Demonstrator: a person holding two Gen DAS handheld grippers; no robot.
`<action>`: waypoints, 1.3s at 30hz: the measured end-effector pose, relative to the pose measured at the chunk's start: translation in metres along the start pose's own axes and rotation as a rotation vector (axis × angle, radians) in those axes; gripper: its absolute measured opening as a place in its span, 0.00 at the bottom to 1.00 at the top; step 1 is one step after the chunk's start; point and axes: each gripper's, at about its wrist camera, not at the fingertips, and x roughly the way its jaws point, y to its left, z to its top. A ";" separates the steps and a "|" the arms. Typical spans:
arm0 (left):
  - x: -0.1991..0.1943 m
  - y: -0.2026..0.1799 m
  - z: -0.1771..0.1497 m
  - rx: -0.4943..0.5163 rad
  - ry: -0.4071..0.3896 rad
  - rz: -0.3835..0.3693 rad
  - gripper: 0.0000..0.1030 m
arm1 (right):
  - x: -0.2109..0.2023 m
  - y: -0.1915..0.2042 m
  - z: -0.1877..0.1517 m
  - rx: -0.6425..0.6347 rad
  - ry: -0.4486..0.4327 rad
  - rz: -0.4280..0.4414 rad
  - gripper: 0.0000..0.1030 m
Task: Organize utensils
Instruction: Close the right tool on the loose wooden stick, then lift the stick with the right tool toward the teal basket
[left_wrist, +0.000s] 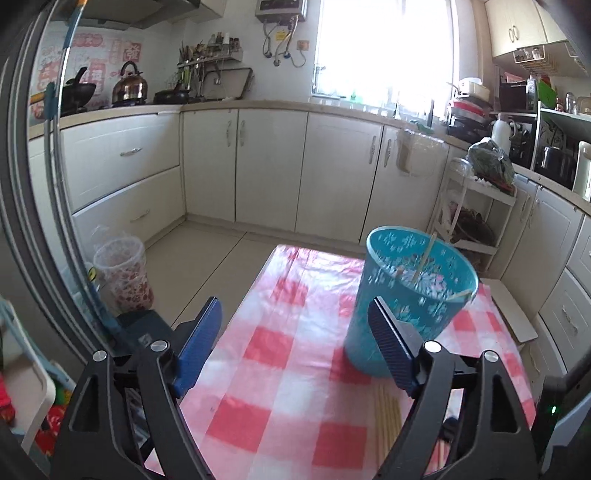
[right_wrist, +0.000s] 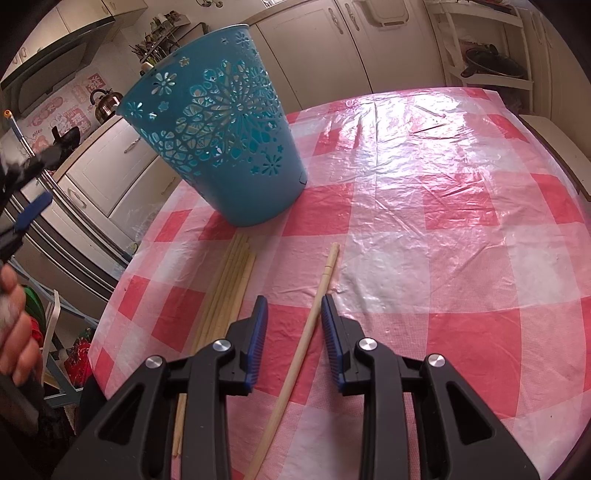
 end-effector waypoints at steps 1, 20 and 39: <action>-0.004 0.008 -0.009 -0.008 0.025 0.008 0.76 | 0.001 0.003 0.000 -0.006 0.002 -0.018 0.29; -0.018 0.053 -0.073 -0.075 0.175 -0.049 0.77 | 0.007 0.020 0.009 -0.242 0.133 -0.148 0.08; -0.008 0.048 -0.083 -0.056 0.220 -0.049 0.77 | 0.018 0.045 0.011 -0.295 0.141 -0.220 0.08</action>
